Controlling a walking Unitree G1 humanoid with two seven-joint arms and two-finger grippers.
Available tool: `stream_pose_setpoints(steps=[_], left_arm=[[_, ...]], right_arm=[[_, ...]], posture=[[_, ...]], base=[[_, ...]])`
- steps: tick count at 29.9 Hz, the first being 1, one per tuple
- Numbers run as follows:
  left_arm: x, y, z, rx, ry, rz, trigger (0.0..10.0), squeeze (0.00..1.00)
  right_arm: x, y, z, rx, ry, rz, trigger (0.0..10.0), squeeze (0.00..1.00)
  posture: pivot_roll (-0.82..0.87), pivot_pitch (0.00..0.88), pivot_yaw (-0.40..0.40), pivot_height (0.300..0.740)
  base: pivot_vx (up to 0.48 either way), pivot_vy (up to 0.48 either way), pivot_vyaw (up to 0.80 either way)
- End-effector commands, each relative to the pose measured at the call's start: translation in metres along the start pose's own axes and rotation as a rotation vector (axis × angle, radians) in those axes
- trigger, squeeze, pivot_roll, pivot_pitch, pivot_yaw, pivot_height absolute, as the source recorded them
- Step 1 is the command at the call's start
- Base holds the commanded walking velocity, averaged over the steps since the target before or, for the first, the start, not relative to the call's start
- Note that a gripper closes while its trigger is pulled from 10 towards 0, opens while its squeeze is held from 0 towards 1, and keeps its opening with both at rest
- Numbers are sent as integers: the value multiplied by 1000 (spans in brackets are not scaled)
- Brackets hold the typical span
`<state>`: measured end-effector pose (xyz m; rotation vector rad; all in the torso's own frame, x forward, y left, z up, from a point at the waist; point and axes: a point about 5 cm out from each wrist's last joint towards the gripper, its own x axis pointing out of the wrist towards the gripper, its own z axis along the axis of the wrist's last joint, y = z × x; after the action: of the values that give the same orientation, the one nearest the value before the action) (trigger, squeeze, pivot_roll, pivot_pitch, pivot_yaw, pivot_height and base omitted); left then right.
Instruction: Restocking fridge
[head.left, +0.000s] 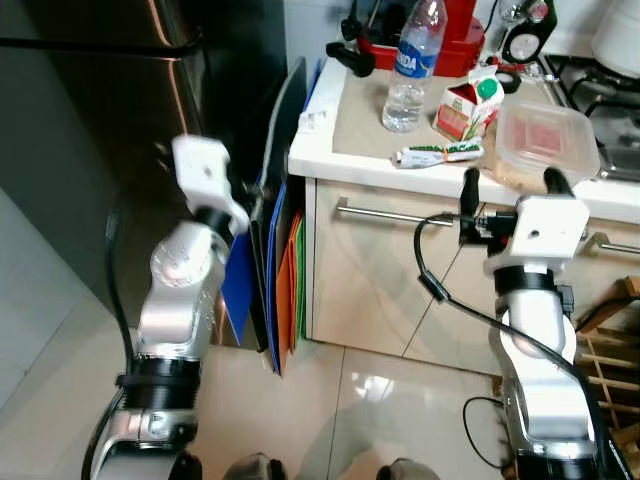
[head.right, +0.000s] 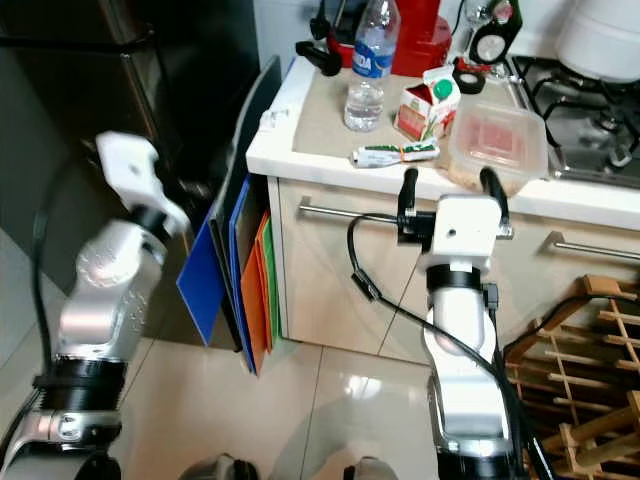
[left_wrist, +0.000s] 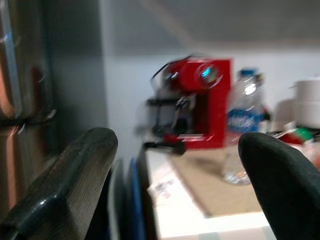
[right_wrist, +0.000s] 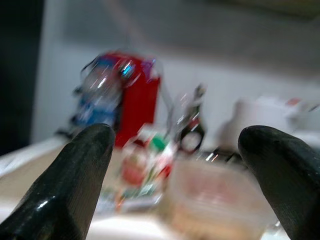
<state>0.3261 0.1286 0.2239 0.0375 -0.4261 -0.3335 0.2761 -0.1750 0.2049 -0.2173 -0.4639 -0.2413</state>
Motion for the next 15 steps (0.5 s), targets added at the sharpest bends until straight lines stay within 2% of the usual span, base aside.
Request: stream_pose_setpoints(steps=[1, 2, 5, 8, 15], left_arm=[[1, -9, -1, -4, 24, -27, 10000, 0], [2, -12, 1, -19, 16, -35, 10000, 0], [3, -18, 3, -8, 14, -65, 10000, 0], [4, -28, 2, -31, 16, -101, 10000, 0], [8, -25, -4, -29, 47, -96, 10000, 0]], right_arm=[[0, -4, -7, -23, 21, -24, 10000, 0], [1, -3, -7, -14, 25, -22, 10000, 0], [0, 0, -9, -5, 32, -14, 10000, 0], [-2, 8, -9, 1, 23, 12, 10000, 0], [-6, 12, -15, 9, 41, 32, 10000, 0]], posture=[[-106, 0, 4, 727], [-107, 0, 5, 727], [-113, 0, 10, 727], [-127, 0, 14, 727], [-132, 0, 15, 727]], base=[[0, 0, 0], [0, 0, 0], [271, -393, 0], [287, -379, 0], [336, -338, 0]])
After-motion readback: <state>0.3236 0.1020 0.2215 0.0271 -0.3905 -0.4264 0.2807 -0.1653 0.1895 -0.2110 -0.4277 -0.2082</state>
